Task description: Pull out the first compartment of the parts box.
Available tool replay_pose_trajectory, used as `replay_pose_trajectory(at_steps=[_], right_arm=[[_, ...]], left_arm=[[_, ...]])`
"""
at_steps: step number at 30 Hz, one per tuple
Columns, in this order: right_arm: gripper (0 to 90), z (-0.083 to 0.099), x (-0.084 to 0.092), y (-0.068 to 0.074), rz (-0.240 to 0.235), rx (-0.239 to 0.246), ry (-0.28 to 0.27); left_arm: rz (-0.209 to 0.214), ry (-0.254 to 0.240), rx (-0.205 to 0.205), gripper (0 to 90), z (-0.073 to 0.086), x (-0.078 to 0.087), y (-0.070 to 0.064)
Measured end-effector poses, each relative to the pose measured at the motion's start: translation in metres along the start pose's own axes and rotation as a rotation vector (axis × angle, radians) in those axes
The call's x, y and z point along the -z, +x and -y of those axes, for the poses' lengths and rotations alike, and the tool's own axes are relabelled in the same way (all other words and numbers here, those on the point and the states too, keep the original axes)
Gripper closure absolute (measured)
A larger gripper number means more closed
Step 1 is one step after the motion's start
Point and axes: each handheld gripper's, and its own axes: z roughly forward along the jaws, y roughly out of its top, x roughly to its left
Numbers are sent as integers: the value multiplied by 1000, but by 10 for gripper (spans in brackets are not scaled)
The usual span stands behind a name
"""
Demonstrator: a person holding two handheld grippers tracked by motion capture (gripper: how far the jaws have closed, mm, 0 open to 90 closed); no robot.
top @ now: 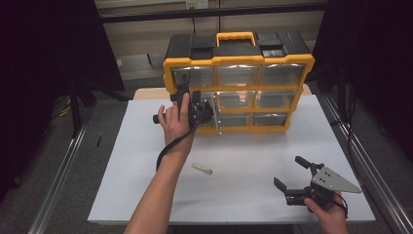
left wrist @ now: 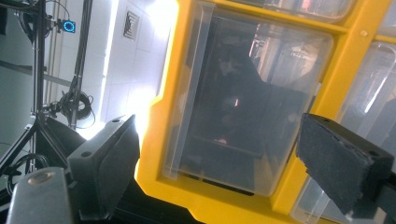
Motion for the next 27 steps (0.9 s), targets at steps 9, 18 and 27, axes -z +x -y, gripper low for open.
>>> replay_pose_trajectory(at_steps=[9, 18, 27], right_arm=[[0, 0, 0, 0, -1, 1, 1], [0, 0, 0, 0, -5, 1, 2], [0, 0, 0, 1, -7, 0, 2]], left_arm=[[-58, -22, -6, 224, 2, -10, 3], [-39, -5, -14, 327, -2, -14, 4], [-88, -14, -38, 436, -5, -18, 7]])
